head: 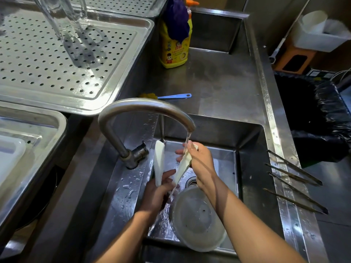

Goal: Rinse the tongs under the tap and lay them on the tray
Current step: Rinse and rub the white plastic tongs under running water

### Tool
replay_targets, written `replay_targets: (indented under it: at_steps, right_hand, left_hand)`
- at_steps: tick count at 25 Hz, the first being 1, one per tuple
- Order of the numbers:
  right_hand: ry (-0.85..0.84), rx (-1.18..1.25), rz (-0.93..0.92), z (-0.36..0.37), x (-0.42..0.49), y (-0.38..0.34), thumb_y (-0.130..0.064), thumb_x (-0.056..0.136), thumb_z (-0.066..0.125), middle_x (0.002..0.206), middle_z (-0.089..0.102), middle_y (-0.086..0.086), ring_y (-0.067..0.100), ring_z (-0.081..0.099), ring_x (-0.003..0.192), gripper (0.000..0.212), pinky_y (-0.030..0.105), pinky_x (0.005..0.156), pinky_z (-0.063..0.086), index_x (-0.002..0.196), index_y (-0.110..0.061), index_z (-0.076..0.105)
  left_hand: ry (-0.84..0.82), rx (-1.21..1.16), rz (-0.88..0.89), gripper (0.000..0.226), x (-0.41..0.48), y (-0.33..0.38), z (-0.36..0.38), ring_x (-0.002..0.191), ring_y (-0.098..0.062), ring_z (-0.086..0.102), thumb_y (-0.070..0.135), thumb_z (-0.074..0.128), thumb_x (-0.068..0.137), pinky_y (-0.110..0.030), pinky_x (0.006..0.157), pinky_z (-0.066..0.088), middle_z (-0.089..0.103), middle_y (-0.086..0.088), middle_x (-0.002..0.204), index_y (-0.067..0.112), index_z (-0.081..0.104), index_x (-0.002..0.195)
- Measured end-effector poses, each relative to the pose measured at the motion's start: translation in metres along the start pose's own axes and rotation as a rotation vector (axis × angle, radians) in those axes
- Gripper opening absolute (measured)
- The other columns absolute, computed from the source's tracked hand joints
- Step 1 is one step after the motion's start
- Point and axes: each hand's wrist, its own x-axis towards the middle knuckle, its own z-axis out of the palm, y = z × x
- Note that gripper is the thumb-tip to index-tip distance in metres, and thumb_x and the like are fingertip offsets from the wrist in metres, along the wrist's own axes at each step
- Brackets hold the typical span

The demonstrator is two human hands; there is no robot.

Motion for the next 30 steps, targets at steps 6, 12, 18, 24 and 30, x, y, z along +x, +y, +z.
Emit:
replay_targets:
  at_steps: [6,12,18,24,30]
  right_hand:
    - [-0.258,-0.118,-0.008,0.019,0.000,-0.010,-0.056,0.090,0.061,0.062,0.057,0.003,0.020,0.059,0.056,0.044,0.036,0.056,0.056,0.094,-0.013,0.058]
    - [-0.143,0.014,-0.039,0.027,-0.002,-0.005,-0.056,0.095,0.054,0.053,0.050,-0.002,0.012,0.047,0.047,0.042,0.025,0.045,0.041,0.089,-0.015,0.059]
    - [-0.383,-0.039,-0.080,-0.021,-0.009,-0.005,-0.018,0.081,0.073,0.110,0.077,-0.002,0.017,0.072,0.102,0.033,0.034,0.086,0.059,0.112,-0.022,0.066]
    - [-0.304,-0.100,-0.210,-0.033,-0.008,-0.020,-0.024,0.077,0.079,0.116,0.073,-0.011,0.010,0.070,0.109,0.046,0.033,0.084,0.060,0.112,-0.049,0.064]
    - [-0.299,-0.074,-0.213,-0.015,0.008,-0.029,-0.042,0.076,0.079,0.115,0.065,-0.008,0.010,0.065,0.106,0.064,0.032,0.093,0.055,0.134,-0.037,0.053]
  left_hand:
    - [-0.087,-0.172,-0.098,0.032,0.006,0.010,0.009,0.049,-0.023,0.054,0.035,0.070,0.077,-0.026,0.043,0.037,0.059,-0.012,0.065,0.007,0.072,0.092]
    - [-0.229,-0.099,-0.077,0.041,0.015,0.013,0.018,0.038,-0.019,0.039,0.053,0.076,0.072,-0.029,0.046,0.017,0.052,-0.011,0.053,0.013,0.065,0.075]
    - [-0.328,0.080,0.001,0.063,0.022,0.011,0.026,0.062,-0.027,0.057,0.067,0.062,0.082,-0.031,0.056,0.039,0.066,-0.018,0.074,0.005,0.072,0.087]
    - [-0.219,0.149,0.070,0.051,0.038,0.026,0.042,0.044,-0.021,0.051,0.062,0.058,0.084,-0.026,0.048,0.036,0.056,-0.009,0.053,0.014,0.065,0.069]
    - [-0.273,0.041,-0.113,0.052,0.037,0.025,0.048,0.030,-0.020,0.047,0.064,0.054,0.089,-0.018,0.035,0.032,0.049,-0.007,0.050,0.017,0.062,0.070]
